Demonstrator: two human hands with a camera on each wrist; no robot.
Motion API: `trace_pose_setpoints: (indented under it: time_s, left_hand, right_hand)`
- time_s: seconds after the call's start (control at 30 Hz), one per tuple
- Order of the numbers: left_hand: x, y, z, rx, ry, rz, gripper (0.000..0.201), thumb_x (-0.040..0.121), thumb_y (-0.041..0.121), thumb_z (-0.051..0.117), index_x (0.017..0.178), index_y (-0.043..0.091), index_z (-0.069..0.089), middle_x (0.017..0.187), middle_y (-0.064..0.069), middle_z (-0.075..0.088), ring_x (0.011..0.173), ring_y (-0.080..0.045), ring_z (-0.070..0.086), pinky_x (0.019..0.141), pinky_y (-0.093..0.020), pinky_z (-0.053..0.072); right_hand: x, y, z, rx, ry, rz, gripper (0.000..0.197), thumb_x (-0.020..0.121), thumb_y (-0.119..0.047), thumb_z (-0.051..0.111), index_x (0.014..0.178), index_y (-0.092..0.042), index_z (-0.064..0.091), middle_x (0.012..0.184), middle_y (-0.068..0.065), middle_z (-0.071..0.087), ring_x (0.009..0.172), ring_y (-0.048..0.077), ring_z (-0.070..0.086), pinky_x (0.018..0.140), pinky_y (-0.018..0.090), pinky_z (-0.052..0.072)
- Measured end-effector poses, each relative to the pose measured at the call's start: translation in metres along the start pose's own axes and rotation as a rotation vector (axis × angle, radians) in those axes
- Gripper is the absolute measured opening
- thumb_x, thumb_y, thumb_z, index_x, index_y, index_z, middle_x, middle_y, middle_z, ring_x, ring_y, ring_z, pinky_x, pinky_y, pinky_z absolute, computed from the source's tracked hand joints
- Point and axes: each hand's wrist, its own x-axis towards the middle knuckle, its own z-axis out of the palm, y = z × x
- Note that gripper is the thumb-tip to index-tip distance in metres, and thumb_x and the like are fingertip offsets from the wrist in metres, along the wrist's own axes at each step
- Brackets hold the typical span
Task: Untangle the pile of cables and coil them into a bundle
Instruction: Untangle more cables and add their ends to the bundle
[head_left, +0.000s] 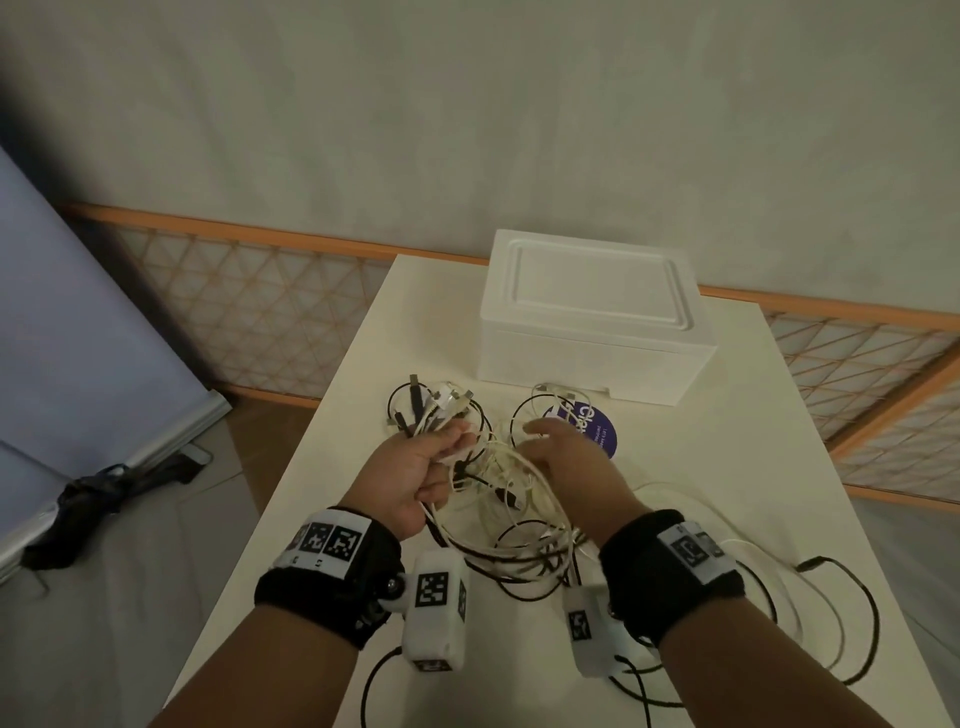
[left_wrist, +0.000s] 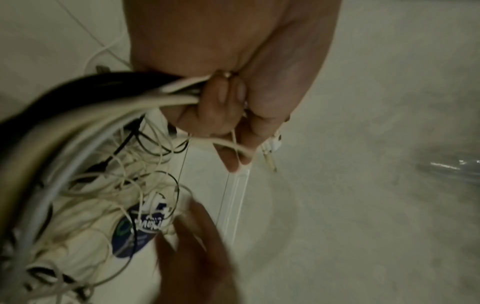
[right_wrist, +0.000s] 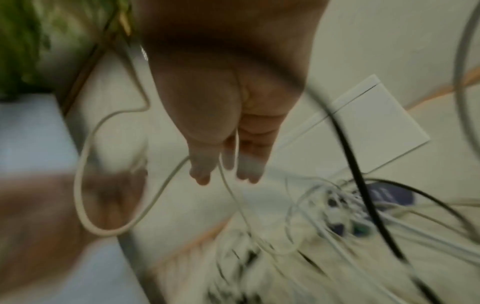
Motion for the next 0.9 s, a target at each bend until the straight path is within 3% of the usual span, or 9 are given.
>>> trace_pose_setpoints:
  time_s: [0.07, 0.17, 0.33, 0.47, 0.57, 0.63, 0.73, 0.8, 0.9]
  left_hand:
    - [0.003, -0.001, 0.001, 0.06, -0.027, 0.027, 0.02, 0.093, 0.004, 0.054, 0.108, 0.01, 0.066, 0.095, -0.001, 0.07, 0.032, -0.003, 0.021, 0.03, -0.014, 0.02]
    - [0.001, -0.005, 0.025, 0.371, -0.128, 0.096, 0.017, 0.087, 0.015, 0.063, 0.102, 0.01, 0.065, 0.07, -0.002, 0.05, 0.04, -0.007, 0.026, 0.036, -0.016, 0.022]
    - [0.007, -0.004, 0.049, 0.505, -0.038, 0.258, 0.013, 0.083, 0.025, 0.073, 0.071, 0.025, 0.073, 0.048, 0.004, 0.044, 0.043, -0.013, 0.026, 0.041, -0.02, 0.022]
    - [0.008, 0.007, 0.044, 0.293, -0.02, 0.266, 0.004, 0.084, 0.017, 0.071, 0.087, 0.018, 0.073, 0.067, -0.001, 0.061, 0.038, -0.008, 0.026, 0.037, -0.017, 0.019]
    - [0.003, 0.017, 0.046, 0.115, -0.151, 0.259, 0.011, 0.092, 0.018, 0.059, 0.09, 0.014, 0.068, 0.085, 0.001, 0.074, 0.032, -0.003, 0.023, 0.035, -0.014, 0.017]
    - [-0.001, 0.019, 0.049, 0.051, -0.226, 0.25, 0.011, 0.091, 0.018, 0.056, 0.09, 0.015, 0.067, 0.087, 0.002, 0.073, 0.032, -0.001, 0.022, 0.034, -0.013, 0.018]
    - [0.003, 0.013, 0.047, 0.101, -0.277, 0.254, 0.022, 0.076, 0.023, 0.066, 0.096, 0.014, 0.067, 0.095, 0.002, 0.073, 0.033, -0.002, 0.021, 0.034, -0.014, 0.018]
    - [0.014, 0.001, 0.042, 0.229, -0.252, 0.218, 0.024, 0.075, 0.018, 0.071, 0.098, 0.012, 0.066, 0.076, 0.004, 0.069, 0.034, -0.003, 0.022, 0.035, -0.015, 0.019]
    - [0.025, -0.017, 0.039, 0.407, -0.194, 0.169, 0.014, 0.084, 0.011, 0.069, 0.096, 0.005, 0.067, 0.054, 0.0, 0.051, 0.036, -0.008, 0.025, 0.042, -0.02, 0.019]
  right_hand:
    - [0.003, -0.007, -0.019, 0.287, 0.152, 0.049, 0.02, 0.092, -0.012, 0.058, 0.104, -0.015, 0.073, 0.096, -0.004, 0.068, 0.079, 0.003, 0.061, 0.082, 0.029, 0.054]
    - [0.005, -0.028, -0.049, 0.693, 0.272, 0.108, 0.018, 0.088, -0.004, 0.061, 0.099, -0.011, 0.074, 0.081, -0.012, 0.068, 0.071, -0.003, 0.063, 0.077, 0.019, 0.052]
    - [0.004, -0.029, -0.057, 0.743, 0.426, 0.098, 0.029, 0.089, -0.01, 0.063, 0.113, -0.026, 0.065, 0.092, -0.009, 0.069, 0.082, 0.006, 0.068, 0.077, 0.02, 0.054]
    - [-0.007, -0.012, -0.045, 0.46, 0.109, 0.115, 0.026, 0.095, -0.022, 0.053, 0.117, -0.012, 0.064, 0.095, 0.0, 0.067, 0.074, 0.007, 0.063, 0.066, 0.012, 0.049]
    - [-0.01, -0.003, -0.028, 0.141, -0.059, 0.003, 0.025, 0.094, -0.023, 0.056, 0.112, -0.008, 0.066, 0.1, 0.008, 0.065, 0.089, 0.017, 0.06, 0.076, 0.02, 0.043]
    - [-0.006, 0.002, -0.02, 0.072, -0.037, 0.092, 0.021, 0.094, -0.022, 0.055, 0.104, -0.009, 0.069, 0.098, 0.009, 0.066, 0.089, 0.018, 0.06, 0.08, 0.025, 0.045]
    - [-0.002, -0.001, -0.03, 0.368, 0.112, 0.252, 0.022, 0.094, -0.009, 0.051, 0.081, -0.017, 0.068, 0.073, 0.005, 0.066, 0.064, 0.011, 0.059, 0.063, 0.028, 0.049]
    - [-0.001, -0.01, -0.045, 0.486, 0.203, 0.286, 0.024, 0.092, -0.003, 0.048, 0.079, -0.015, 0.066, 0.066, -0.001, 0.064, 0.053, 0.005, 0.058, 0.054, 0.016, 0.047]
    - [0.002, -0.026, -0.067, 0.655, 0.287, 0.287, 0.028, 0.092, -0.001, 0.048, 0.075, -0.016, 0.065, 0.06, -0.002, 0.063, 0.051, 0.01, 0.061, 0.051, 0.023, 0.05]
